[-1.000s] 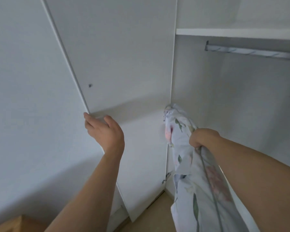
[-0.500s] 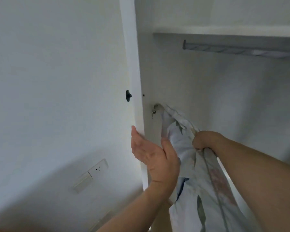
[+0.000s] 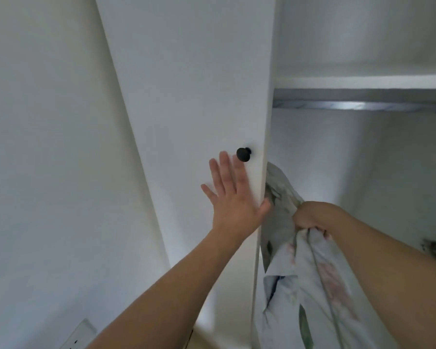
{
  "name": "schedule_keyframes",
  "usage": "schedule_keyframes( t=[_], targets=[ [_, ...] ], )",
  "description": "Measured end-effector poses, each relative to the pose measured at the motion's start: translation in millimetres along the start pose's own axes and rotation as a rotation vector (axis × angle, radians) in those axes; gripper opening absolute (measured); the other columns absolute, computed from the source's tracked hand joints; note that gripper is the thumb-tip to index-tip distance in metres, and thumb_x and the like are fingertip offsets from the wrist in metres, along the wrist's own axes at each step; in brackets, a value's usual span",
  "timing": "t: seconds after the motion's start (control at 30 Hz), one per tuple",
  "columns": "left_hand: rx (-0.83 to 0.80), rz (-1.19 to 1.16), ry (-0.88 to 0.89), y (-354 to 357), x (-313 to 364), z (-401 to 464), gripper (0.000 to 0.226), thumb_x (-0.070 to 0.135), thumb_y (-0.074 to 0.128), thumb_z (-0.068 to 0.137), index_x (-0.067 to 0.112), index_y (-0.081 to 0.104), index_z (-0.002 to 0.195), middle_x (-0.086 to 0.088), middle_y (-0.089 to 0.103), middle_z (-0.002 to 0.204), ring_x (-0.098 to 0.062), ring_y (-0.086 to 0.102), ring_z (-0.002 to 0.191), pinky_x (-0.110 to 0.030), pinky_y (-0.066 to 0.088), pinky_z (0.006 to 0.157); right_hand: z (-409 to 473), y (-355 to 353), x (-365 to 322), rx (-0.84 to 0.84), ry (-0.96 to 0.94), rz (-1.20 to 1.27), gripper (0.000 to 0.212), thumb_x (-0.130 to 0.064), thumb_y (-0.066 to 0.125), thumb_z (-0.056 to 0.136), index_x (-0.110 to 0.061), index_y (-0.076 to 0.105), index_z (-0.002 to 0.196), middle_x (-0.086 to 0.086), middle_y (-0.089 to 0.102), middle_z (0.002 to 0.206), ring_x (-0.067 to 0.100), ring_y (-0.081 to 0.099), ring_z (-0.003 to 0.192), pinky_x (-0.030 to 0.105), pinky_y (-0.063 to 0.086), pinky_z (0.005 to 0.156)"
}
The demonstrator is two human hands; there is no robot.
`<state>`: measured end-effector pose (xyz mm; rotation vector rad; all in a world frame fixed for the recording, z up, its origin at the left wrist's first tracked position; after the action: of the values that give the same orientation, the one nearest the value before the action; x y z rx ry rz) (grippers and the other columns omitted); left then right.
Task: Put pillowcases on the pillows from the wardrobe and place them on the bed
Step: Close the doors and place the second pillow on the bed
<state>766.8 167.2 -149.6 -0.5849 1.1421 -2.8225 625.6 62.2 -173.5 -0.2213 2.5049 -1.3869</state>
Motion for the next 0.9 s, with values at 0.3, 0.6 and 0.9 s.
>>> schedule_keyframes(
  t=[0.3,0.6,0.9],
  targets=[
    [0.066,-0.094,0.026,46,1,46,0.124,0.068,0.063,0.073,0.009,-0.012,0.153,-0.021,-0.013,0.160,-0.052,-0.007,0.143,-0.085,0.010,0.095,-10,-45,19,0.124,0.165,0.048,0.045,-0.016,0.049,0.094,0.003,0.044,0.135,0.018,0.050,0.134,0.031,0.053,0.119,0.034,0.045,0.095],
    [0.003,-0.134,-0.013,81,2,76,0.124,0.065,0.064,0.071,0.011,-0.012,0.153,-0.021,-0.012,0.159,-0.052,-0.011,0.142,-0.087,-0.001,0.092,-7,-58,19,0.176,0.324,0.106,0.043,-0.018,0.051,0.094,-0.001,0.047,0.133,0.010,0.046,0.102,0.028,0.056,0.099,0.031,0.043,0.075],
    [-0.031,-0.168,0.038,85,3,76,0.129,0.060,0.071,0.066,0.012,-0.011,0.153,-0.022,-0.001,0.157,-0.052,-0.002,0.141,-0.089,-0.001,0.087,-16,-27,29,0.186,0.413,0.160,0.041,-0.020,0.053,0.091,-0.002,0.053,0.128,0.013,0.056,0.104,0.031,0.060,0.109,0.031,0.043,0.071]
  ],
)
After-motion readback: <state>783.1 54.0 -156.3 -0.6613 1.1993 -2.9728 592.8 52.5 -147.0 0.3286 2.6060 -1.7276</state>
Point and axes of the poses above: each hand's wrist, its own z-axis towards the middle knuckle, its own y-axis out of the palm, x = y × z, the point moved 5 cm from there along z, towards the middle knuckle
